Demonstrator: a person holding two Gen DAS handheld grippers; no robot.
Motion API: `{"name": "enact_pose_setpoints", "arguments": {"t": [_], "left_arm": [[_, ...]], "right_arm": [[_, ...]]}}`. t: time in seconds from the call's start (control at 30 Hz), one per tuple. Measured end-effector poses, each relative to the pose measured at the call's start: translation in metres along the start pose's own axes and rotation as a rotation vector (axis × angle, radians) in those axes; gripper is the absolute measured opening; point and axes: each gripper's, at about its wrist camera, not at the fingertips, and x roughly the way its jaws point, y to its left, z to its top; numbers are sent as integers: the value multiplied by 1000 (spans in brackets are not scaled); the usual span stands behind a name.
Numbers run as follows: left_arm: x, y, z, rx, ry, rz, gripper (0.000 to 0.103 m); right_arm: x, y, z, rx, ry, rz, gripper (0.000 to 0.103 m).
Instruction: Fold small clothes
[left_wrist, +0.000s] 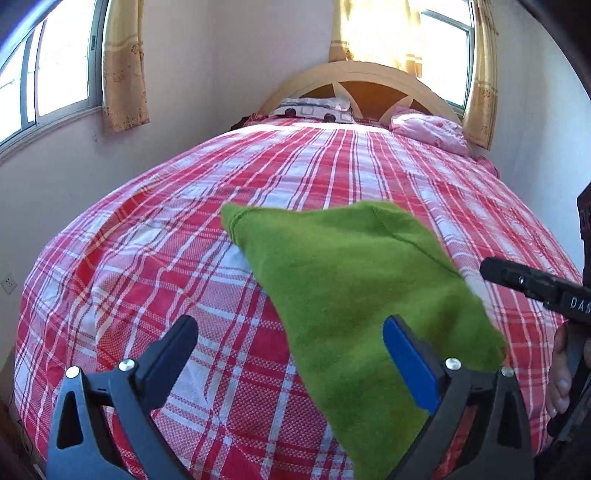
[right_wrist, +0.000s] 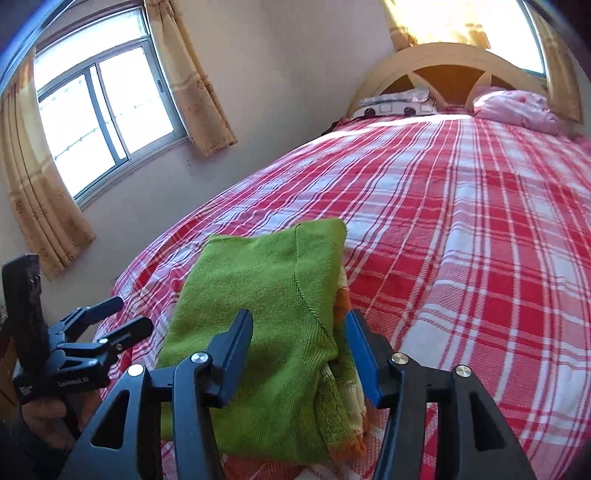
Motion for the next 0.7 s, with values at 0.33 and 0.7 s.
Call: {"name": "enact_pose_setpoints", "arguments": {"t": [0.33,0.7], "left_arm": [[-55,-22,23,37,-147,-69,103],[-64,-24,23,29,-163,-72,103]], "right_arm": [[-54,27,1,-117,-116,-91,58],[-66,34,-2,-127,-146,-104,58]]}}
